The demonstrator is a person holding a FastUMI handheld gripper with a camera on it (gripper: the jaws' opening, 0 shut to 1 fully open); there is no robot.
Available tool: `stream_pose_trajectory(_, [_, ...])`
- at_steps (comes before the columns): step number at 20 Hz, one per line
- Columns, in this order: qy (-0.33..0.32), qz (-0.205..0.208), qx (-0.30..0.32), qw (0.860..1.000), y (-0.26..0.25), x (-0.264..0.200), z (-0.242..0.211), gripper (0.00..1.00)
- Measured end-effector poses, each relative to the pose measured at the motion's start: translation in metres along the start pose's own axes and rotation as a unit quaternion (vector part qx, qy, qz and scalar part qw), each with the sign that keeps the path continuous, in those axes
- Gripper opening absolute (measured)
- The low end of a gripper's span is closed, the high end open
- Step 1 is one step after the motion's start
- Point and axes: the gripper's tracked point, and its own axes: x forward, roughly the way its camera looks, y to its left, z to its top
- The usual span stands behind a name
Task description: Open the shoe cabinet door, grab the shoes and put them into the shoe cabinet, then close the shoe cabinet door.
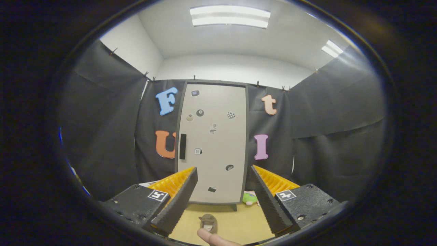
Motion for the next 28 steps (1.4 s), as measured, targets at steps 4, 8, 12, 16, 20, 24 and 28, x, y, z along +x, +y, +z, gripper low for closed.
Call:
stream_pose_trajectory(4, [-0.009,-0.003,0.022,1.000,-0.011,0.003,0.012,0.99])
stream_pose_trajectory(8, [-0.007,-0.001,0.020,1.000,-0.008,0.010,0.018,0.99])
stream_pose_trajectory(12, [-0.059,0.046,0.047,0.996,0.023,0.023,0.043,0.99])
stream_pose_trajectory(16, [-0.059,0.050,0.032,0.997,0.036,0.053,0.042,0.99])
stream_pose_trajectory(20, [-0.049,0.060,0.029,0.997,0.064,0.102,0.041,0.99])
stream_pose_trajectory(24, [-0.019,0.064,0.014,0.998,0.096,0.163,0.026,1.00])
stream_pose_trajectory(28, [0.035,0.097,-0.007,0.995,0.140,0.222,0.008,1.00])
